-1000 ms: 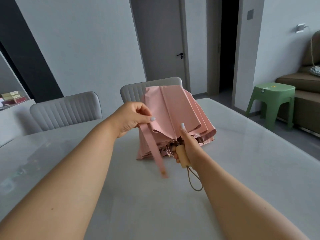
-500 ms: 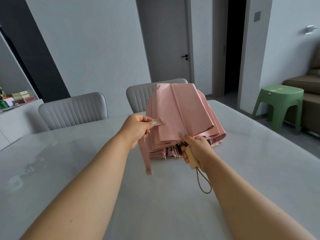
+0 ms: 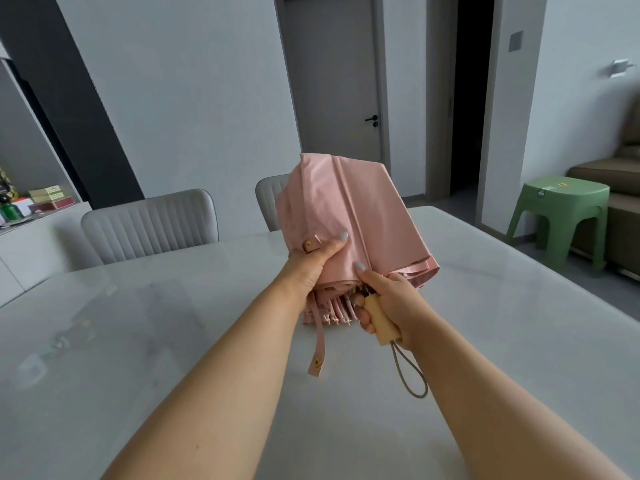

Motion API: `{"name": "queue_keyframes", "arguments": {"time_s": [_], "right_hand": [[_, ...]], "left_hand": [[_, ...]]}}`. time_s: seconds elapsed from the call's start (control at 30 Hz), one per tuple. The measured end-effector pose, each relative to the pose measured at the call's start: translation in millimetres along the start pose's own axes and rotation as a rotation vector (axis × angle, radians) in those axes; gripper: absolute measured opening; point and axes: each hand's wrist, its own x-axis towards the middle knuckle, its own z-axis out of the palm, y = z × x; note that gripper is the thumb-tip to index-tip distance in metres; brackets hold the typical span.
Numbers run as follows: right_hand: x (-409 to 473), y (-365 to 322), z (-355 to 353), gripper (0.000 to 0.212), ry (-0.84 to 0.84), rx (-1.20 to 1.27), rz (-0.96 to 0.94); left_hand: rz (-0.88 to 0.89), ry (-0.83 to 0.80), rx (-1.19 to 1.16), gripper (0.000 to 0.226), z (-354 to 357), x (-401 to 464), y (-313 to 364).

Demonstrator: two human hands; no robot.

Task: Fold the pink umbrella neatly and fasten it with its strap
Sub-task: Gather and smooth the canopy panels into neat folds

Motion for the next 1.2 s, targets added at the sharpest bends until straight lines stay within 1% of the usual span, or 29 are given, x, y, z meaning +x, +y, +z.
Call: {"name": "queue_keyframes", "arguments": {"time_s": [0.07,0.13,0.23,0.27,0.37,0.47,0.53,0.6,0.63,0.7,0.8,0.87,0.93,1.03,1.07,1.13,1.2], "right_hand": [[-2.0,-0.9,4.2,0.036,-0.057,0.023,0.027],[-2.9,0.3,9.3,0.039,-0.100,0.043,0.045],[-3.3,2.2,15.5,0.041,-0.081,0.003,0.059],[-4.1,1.3,17.3,0.041,-0.056,-0.036,0.059],[-7.5,-5.0,19.4,0.049,0.034,-0.149,0.065],[-12.1,-11.2,13.2,0.053,0.109,-0.214,0.167],[-13.7,-10.4,8.1,0.063,0.096,-0.163,0.286],[-14.4,-8.7,8.0,0.077,0.014,-0.078,0.368],[-13.5,-7.4,8.3,0.081,-0.032,-0.048,0.371],[-11.1,-5.6,7.9,0.079,-0.068,-0.020,0.313],[-8.8,-3.0,6.9,0.068,-0.030,-0.004,0.234],[-7.4,-1.4,5.2,0.068,-0.023,-0.028,0.242],[-6.5,-2.1,1.5,0.074,-0.015,-0.073,0.282],[-6.5,-6.1,-5.1,0.094,-0.001,-0.174,0.374],[-6.8,-6.2,-6.6,0.098,0.002,-0.191,0.391],[-7.2,-5.4,-7.0,0.100,-0.009,-0.191,0.388],[-7.1,-3.1,-5.4,0.093,-0.017,-0.162,0.338]], "left_hand": [[0.004,-0.023,-0.052,0.061,0.9,-1.9,0.7],[0.011,0.020,-0.086,0.047,-0.3,-2.4,-0.8],[0.037,0.134,-0.163,0.026,-4.1,-4.9,-5.6],[0.037,0.154,-0.193,0.024,-5.0,-5.6,-7.0],[0.057,0.195,-0.297,0.023,-4.3,-7.7,-10.5],[0.116,0.223,-0.347,0.037,-2.5,-4.7,-10.6],[0.150,0.203,-0.371,0.036,-0.5,-3.5,-10.6],[0.157,0.165,-0.377,0.033,2.1,-5.2,-10.0],[0.160,0.141,-0.375,0.034,3.4,-6.5,-10.2],[0.163,0.101,-0.361,0.034,5.5,-8.5,-13.2],[0.142,0.075,-0.324,0.031,7.4,-11.3,-18.5],[0.126,0.052,-0.337,0.031,7.8,-11.9,-21.8],[0.112,0.037,-0.370,0.030,8.4,-11.6,-22.9],[0.114,0.049,-0.401,0.034,10.4,-9.9,-18.3],[0.119,0.058,-0.400,0.036,11.3,-8.9,-16.6],[0.121,0.079,-0.395,0.037,12.4,-7.6,-14.7],[0.109,0.083,-0.419,0.036,13.8,-7.8,-14.7]]}}
